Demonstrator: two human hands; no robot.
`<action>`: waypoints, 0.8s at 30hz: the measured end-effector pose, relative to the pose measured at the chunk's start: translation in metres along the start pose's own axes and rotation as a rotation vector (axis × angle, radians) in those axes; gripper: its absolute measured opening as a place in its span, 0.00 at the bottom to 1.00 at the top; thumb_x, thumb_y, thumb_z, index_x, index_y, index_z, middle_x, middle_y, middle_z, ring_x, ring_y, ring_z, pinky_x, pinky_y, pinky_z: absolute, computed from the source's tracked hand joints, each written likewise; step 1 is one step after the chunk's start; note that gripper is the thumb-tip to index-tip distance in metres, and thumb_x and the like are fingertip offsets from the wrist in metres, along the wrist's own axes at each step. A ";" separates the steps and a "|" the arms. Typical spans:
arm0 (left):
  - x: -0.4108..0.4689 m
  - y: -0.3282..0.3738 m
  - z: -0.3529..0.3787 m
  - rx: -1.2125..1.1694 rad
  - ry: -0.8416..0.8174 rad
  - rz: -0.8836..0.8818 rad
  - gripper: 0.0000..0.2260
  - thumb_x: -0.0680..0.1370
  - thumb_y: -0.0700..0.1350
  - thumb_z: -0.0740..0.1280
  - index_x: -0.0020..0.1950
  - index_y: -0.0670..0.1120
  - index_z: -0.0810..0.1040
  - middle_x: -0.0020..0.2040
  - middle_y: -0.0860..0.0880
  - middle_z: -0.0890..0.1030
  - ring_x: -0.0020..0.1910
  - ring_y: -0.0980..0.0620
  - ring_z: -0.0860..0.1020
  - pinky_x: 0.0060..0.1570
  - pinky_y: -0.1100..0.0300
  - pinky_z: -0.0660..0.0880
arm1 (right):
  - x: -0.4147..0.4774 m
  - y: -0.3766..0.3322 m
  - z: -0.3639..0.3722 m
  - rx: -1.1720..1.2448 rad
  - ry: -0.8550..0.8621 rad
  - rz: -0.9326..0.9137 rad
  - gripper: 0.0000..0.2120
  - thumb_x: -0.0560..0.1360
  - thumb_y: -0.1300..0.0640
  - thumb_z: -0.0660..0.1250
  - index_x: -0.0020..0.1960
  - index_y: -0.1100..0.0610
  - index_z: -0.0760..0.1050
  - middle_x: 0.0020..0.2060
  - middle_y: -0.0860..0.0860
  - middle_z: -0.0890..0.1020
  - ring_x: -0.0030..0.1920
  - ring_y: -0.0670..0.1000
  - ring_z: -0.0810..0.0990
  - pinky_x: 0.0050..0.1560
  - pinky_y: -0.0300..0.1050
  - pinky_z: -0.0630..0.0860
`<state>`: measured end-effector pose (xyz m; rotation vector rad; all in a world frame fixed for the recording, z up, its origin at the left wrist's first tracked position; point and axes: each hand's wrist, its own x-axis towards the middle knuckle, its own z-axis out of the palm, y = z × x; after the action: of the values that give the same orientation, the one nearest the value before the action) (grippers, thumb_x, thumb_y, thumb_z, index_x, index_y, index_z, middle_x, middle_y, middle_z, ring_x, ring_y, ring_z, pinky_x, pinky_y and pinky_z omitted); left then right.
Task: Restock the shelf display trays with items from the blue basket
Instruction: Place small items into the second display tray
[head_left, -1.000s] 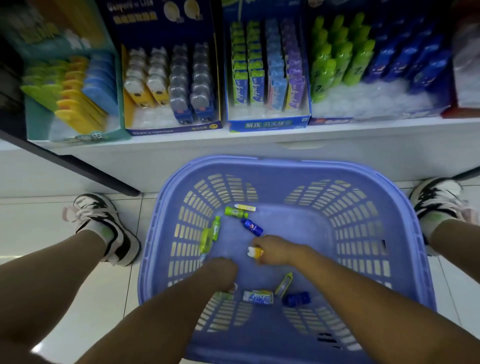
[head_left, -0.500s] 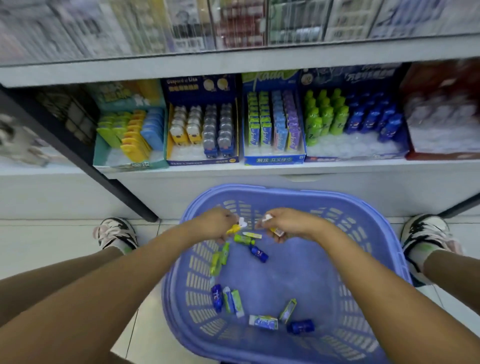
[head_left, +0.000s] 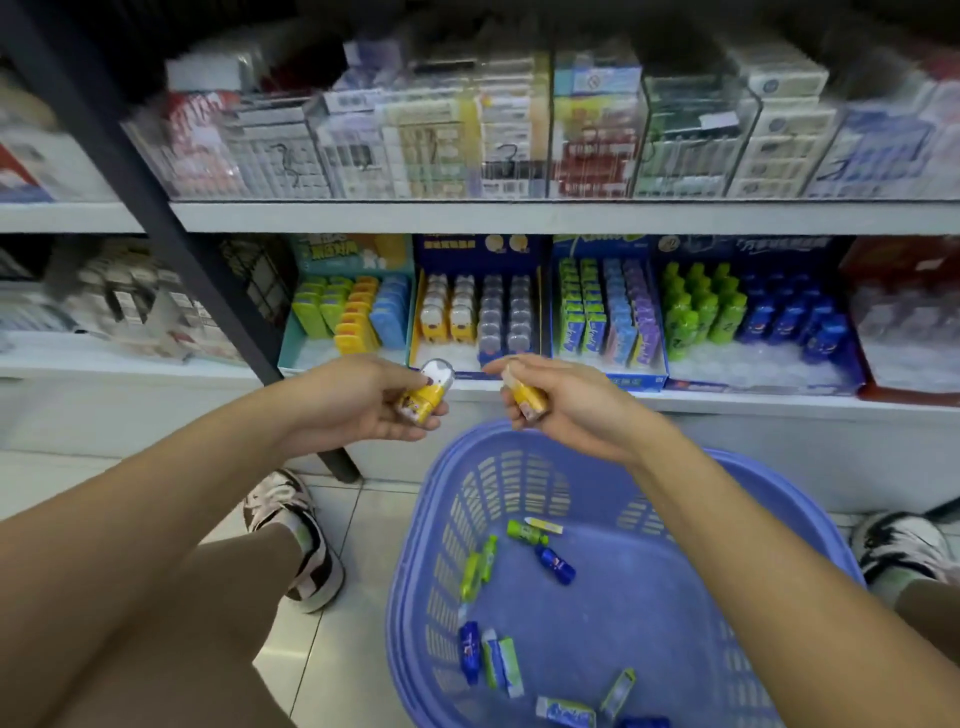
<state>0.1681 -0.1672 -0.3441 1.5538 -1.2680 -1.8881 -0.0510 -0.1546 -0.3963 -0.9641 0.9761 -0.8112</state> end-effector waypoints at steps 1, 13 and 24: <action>0.000 0.001 -0.005 -0.049 0.007 0.011 0.10 0.81 0.42 0.59 0.52 0.38 0.78 0.45 0.43 0.83 0.40 0.51 0.83 0.39 0.62 0.81 | 0.004 -0.009 0.008 -0.088 0.027 -0.071 0.10 0.80 0.56 0.59 0.57 0.58 0.74 0.36 0.49 0.74 0.35 0.45 0.73 0.38 0.37 0.73; 0.024 -0.008 -0.042 -0.215 0.160 0.104 0.03 0.79 0.38 0.63 0.49 0.39 0.74 0.43 0.42 0.78 0.44 0.48 0.80 0.47 0.57 0.80 | 0.097 -0.045 0.043 -0.779 0.459 -0.399 0.15 0.67 0.53 0.76 0.51 0.57 0.82 0.38 0.47 0.81 0.35 0.42 0.75 0.36 0.34 0.69; 0.034 -0.014 -0.056 -0.142 0.223 0.185 0.11 0.77 0.38 0.66 0.59 0.41 0.74 0.50 0.45 0.77 0.45 0.51 0.76 0.45 0.63 0.80 | 0.127 -0.021 0.043 -1.306 0.396 -0.443 0.11 0.75 0.58 0.66 0.57 0.58 0.75 0.49 0.56 0.81 0.49 0.56 0.78 0.49 0.50 0.76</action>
<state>0.2121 -0.2073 -0.3738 1.4712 -1.1132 -1.6045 0.0306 -0.2627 -0.4045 -2.2492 1.7207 -0.6821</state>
